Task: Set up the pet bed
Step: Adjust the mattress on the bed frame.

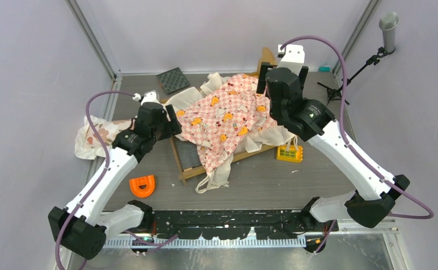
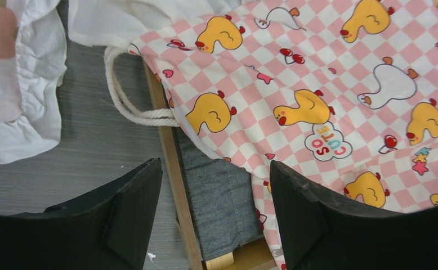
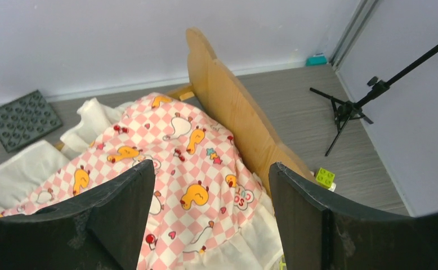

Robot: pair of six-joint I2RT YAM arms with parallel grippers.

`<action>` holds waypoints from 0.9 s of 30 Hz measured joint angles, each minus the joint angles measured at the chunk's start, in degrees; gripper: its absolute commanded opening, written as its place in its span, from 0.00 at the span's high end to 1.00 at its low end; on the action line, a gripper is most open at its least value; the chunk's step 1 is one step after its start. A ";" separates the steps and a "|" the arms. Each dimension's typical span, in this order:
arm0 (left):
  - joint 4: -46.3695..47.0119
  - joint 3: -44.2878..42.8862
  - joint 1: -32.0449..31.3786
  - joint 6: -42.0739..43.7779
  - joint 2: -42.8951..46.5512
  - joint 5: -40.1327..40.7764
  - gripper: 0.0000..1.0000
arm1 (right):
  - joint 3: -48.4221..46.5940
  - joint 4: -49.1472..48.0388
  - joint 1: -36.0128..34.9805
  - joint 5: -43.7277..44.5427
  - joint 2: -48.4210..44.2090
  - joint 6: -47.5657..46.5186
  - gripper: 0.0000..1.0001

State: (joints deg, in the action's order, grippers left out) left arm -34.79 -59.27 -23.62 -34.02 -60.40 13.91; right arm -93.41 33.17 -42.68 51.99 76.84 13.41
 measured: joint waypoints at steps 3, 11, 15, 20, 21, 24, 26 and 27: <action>0.70 1.40 0.00 -2.01 -1.73 -0.04 0.36 | 2.34 0.66 0.00 -1.66 -0.37 0.74 0.22; 2.62 4.48 -0.59 -5.68 -3.91 0.00 0.35 | 5.42 1.99 0.04 -4.98 -0.02 0.87 0.18; 4.52 4.52 -0.90 -6.54 -6.16 -0.02 0.35 | 4.46 2.56 0.52 -8.50 2.38 -1.07 0.16; 5.90 4.55 -1.14 -7.39 -8.83 0.02 0.35 | 1.70 3.80 2.47 -14.45 8.35 -2.84 0.12; 5.99 4.55 -1.14 -7.54 -9.18 0.04 0.35 | 1.40 4.13 3.23 -15.89 9.33 -3.04 0.11; 6.45 4.55 -1.14 -7.58 -10.29 0.22 0.35 | -0.44 5.49 6.62 -20.35 12.44 -3.76 0.11; 6.86 4.55 -1.14 -7.56 -10.88 0.28 0.35 | -2.69 5.95 9.33 -22.93 14.84 -4.42 0.12; 7.06 4.55 -1.14 -7.56 -11.17 0.35 0.35 | -4.00 6.05 10.49 -23.89 16.20 -5.03 0.12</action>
State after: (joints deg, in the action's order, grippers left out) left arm -27.73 -54.72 -24.75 -41.58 -71.57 14.26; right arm -97.41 39.22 -32.18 28.10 93.03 8.38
